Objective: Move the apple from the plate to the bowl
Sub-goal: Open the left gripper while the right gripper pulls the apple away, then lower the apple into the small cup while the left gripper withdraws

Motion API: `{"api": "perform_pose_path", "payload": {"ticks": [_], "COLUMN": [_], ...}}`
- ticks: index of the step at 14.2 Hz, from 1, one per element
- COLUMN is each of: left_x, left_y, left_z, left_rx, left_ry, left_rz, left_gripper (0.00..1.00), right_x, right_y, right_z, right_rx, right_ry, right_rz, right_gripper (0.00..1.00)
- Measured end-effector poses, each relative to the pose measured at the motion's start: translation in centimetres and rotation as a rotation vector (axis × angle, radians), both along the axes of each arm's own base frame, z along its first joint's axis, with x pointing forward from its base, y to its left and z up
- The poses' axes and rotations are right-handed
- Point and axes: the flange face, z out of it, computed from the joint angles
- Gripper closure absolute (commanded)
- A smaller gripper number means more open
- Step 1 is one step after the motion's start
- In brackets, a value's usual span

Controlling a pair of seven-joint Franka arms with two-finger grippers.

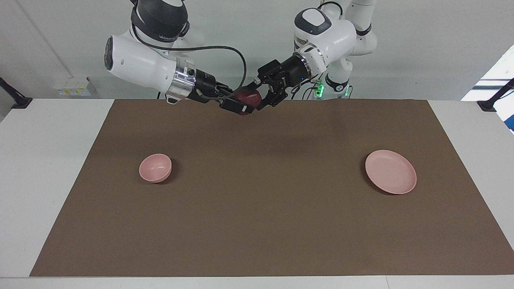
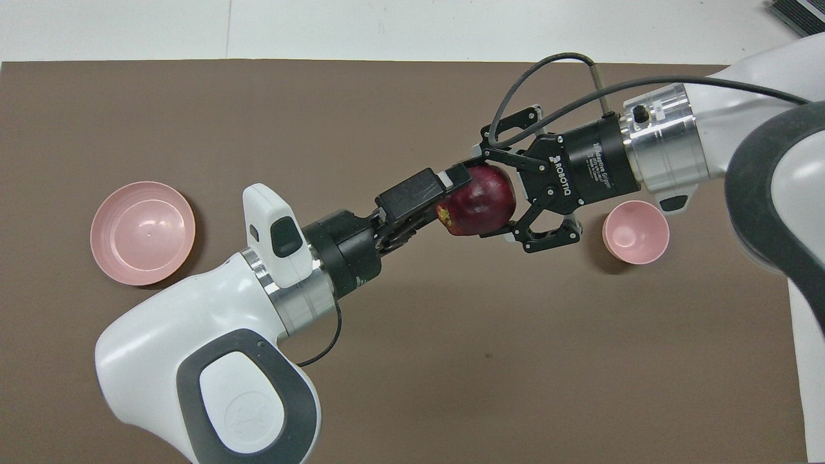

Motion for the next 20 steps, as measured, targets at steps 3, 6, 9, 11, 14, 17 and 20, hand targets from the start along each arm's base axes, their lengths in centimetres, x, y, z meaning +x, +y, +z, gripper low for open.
{"api": "perform_pose_path", "payload": {"ticks": [3, 6, 9, 11, 14, 17, 20], "left_x": [0.6, 0.9, 1.8, 2.6, 3.7, 5.1, 6.1], "left_y": [0.8, 1.3, 2.4, 3.3, 4.5, 6.6, 8.3], "left_z": [0.0, -0.1, 0.0, -0.1, -0.2, -0.6, -0.8], "left_rx": [0.003, 0.004, 0.039, 0.066, 0.109, 0.142, 0.161], "left_ry": [-0.001, -0.001, -0.026, -0.041, -0.062, -0.066, -0.060], "left_rz": [0.028, 0.038, 0.049, 0.057, 0.032, 0.022, -0.006], "left_gripper": [0.00, 0.00, 0.00, 0.00, 0.00, 0.00, 0.00], "right_x": [0.1, 0.6, 0.7, 0.5, 0.3, 0.7, 0.6], "right_y": [-0.4, -3.7, -7.8, -9.0, -11.4, -16.3, -18.6], "right_z": [-0.1, -0.6, -2.0, -3.4, -6.6, -10.7, -14.4], "right_rx": [-0.006, -0.041, -0.148, -0.275, -0.369, -0.427, -0.514], "right_ry": [-0.011, -0.069, -0.170, -0.273, -0.399, -0.517, -0.594], "right_rz": [0.001, 0.038, 0.162, 0.315, 0.560, 0.720, 0.880], "right_gripper": [1.00, 1.00, 1.00, 1.00, 1.00, 1.00, 1.00]}}
